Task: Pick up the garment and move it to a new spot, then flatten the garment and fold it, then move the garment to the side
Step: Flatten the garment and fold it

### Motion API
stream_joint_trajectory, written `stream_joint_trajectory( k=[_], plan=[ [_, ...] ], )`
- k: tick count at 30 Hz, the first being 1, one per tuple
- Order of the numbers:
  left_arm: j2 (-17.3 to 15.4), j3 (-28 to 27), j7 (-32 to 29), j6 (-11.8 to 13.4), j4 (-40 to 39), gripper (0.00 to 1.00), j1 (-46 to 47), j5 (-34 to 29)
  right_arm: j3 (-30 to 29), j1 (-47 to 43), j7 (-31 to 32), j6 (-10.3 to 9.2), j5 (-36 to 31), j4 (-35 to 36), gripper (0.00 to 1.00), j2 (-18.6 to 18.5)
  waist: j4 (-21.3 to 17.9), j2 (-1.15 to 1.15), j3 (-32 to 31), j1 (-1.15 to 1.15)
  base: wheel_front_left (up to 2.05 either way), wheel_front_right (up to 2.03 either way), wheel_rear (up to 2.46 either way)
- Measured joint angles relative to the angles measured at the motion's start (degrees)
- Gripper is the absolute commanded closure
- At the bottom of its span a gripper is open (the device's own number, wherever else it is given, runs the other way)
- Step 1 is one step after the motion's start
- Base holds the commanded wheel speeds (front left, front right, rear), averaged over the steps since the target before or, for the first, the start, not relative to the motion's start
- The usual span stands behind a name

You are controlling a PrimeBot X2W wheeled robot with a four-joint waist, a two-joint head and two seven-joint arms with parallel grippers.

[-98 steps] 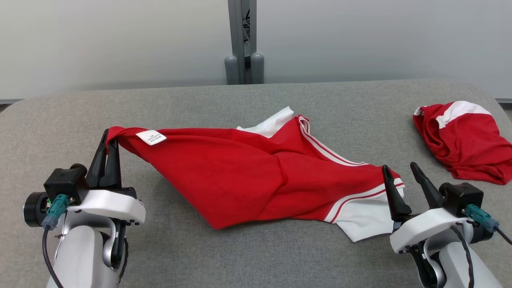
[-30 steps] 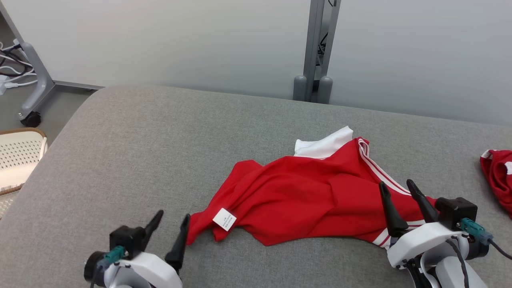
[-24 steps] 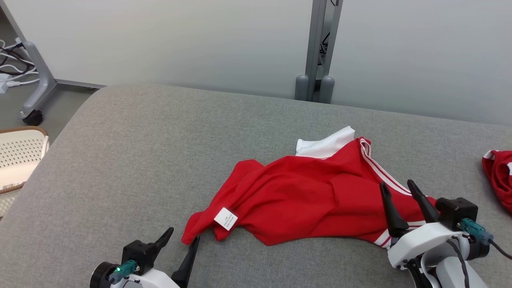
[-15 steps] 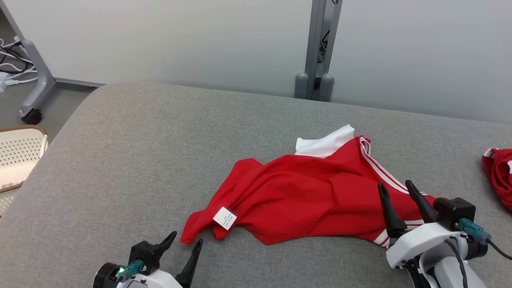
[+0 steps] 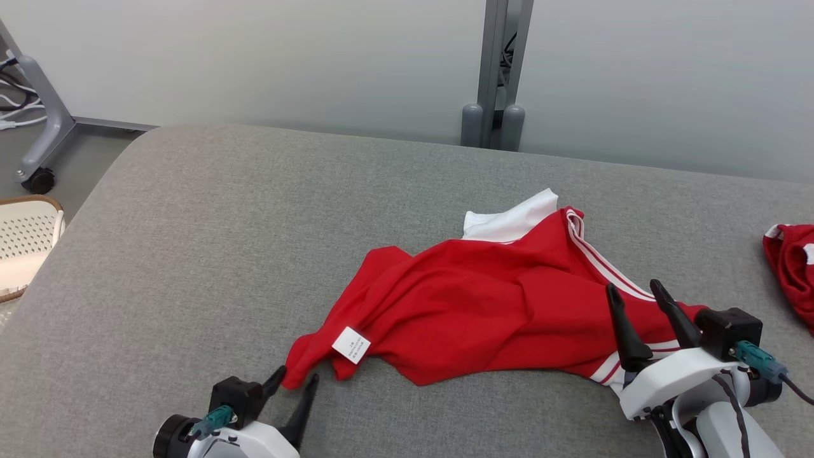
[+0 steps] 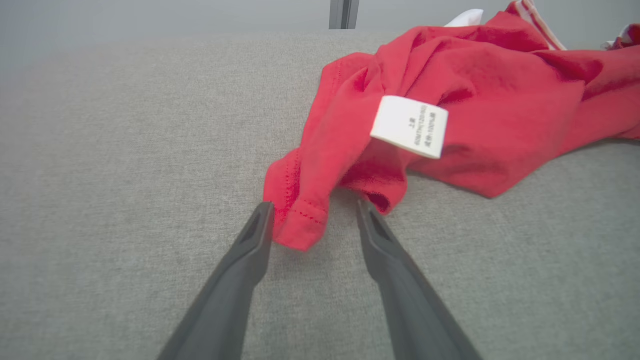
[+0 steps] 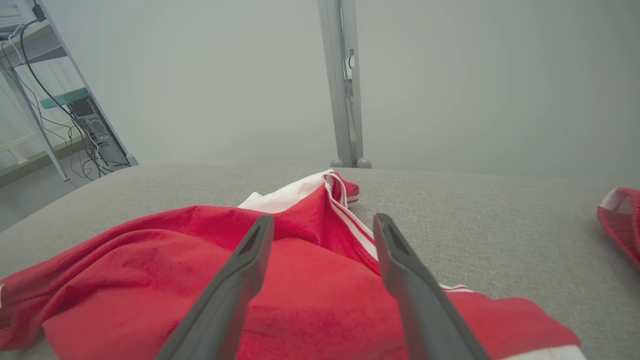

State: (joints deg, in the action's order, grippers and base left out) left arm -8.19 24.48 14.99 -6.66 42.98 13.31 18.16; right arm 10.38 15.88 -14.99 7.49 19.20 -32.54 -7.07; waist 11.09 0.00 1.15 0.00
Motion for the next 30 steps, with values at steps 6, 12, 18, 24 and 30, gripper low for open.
stream_joint_trajectory(
  k=[6, 12, 18, 24, 30],
  plan=[
    [0.3, -0.2, 0.0, -0.4, 0.1, 1.00, 0.4, 0.6, -0.3, 0.6, 0.0, 0.00, 0.1, 0.0, 0.00, -0.6, 0.3, 0.00, 0.9, 0.00, 0.00, 0.00, 0.00],
    [1.2, -1.0, 0.0, -0.4, -2.5, 1.00, 1.4, 0.2, 1.5, 7.7, 2.9, 0.00, 2.4, 0.5, 0.00, -3.8, 1.2, 0.00, 3.2, 0.00, 0.00, 0.00, 0.00],
    [2.9, -0.8, 0.0, -0.6, -4.5, 1.00, 3.0, -0.7, 3.4, 18.6, 9.4, 0.00, 7.7, -3.2, 0.00, -7.9, 3.2, 0.00, 6.3, 0.00, 0.00, 0.00, 0.00],
    [4.2, 0.1, 0.0, -0.6, -5.5, 1.00, 4.4, -1.3, 6.0, 27.3, 17.4, 0.00, 14.3, -11.5, 0.00, -9.1, 5.7, 0.00, 9.5, 0.00, 0.00, 0.00, 0.00],
    [5.2, 1.8, 0.0, -0.7, -6.2, 1.00, 6.1, -1.4, 9.9, 34.4, 23.8, 0.00, 18.3, -18.7, 0.00, -11.4, 8.2, 0.00, 12.7, 0.00, 0.00, 0.00, 0.00]
  ],
)
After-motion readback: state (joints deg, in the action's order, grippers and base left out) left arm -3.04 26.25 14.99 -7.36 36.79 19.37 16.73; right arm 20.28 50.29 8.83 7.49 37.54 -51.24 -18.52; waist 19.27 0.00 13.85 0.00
